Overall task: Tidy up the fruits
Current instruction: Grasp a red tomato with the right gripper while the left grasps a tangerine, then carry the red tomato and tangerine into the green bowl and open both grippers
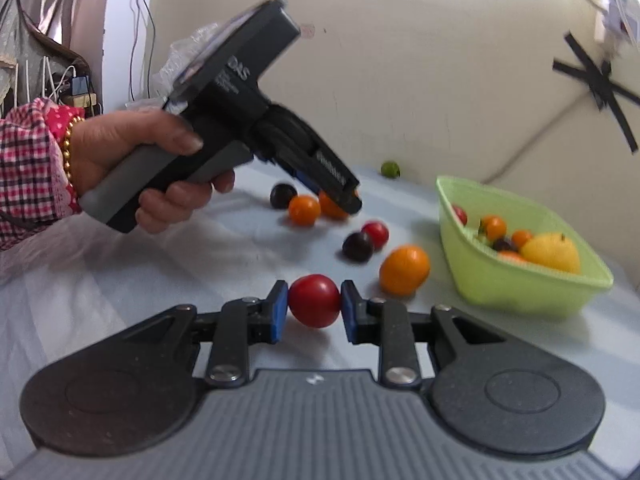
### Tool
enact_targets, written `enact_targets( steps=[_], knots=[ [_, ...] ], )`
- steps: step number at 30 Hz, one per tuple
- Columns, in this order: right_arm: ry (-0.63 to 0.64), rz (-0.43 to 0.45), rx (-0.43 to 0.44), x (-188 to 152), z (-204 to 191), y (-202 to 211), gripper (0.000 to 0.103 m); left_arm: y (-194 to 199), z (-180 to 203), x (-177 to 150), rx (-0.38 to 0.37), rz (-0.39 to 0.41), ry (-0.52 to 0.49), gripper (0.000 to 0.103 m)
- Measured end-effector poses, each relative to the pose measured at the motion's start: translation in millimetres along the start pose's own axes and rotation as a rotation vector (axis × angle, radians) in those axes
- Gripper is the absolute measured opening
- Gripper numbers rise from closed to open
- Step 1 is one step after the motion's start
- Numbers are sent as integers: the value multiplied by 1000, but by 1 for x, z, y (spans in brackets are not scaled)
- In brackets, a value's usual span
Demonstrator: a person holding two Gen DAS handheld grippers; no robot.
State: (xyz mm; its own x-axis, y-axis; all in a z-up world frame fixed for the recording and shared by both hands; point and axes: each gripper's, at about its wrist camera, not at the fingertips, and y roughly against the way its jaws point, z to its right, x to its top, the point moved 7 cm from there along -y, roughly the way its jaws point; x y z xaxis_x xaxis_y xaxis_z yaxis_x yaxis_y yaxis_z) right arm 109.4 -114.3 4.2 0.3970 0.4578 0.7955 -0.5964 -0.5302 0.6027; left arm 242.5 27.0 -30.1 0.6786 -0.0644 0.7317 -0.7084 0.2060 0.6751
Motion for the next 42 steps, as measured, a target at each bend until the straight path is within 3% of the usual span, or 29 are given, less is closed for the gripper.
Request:
enact_targets(
  steps=[4,9,13,19,28,32,37,42],
  knots=[
    [-42,-10,11,-2,4,1,31,22,6,6,-19,49,50,35],
    [-98,15,-15,-4,14,15,31,77,41,-9,-102,129,-2,36],
    [-133,27,-37,-10,21,30,31,94,64,-45,-127,89,-51,36],
    [-110,-20,-47,-29,19,31,32,95,72,-84,-142,29,-14,36],
    [-80,-24,-58,-33,18,29,32,85,79,-96,-121,10,-17,36],
    [-107,-10,-59,-30,24,30,31,84,84,-70,-149,30,-11,36],
    [-145,109,-134,8,59,34,31,71,94,7,-180,131,-30,36],
    [-184,158,-208,38,104,11,31,16,95,56,-213,83,0,36]
  ],
)
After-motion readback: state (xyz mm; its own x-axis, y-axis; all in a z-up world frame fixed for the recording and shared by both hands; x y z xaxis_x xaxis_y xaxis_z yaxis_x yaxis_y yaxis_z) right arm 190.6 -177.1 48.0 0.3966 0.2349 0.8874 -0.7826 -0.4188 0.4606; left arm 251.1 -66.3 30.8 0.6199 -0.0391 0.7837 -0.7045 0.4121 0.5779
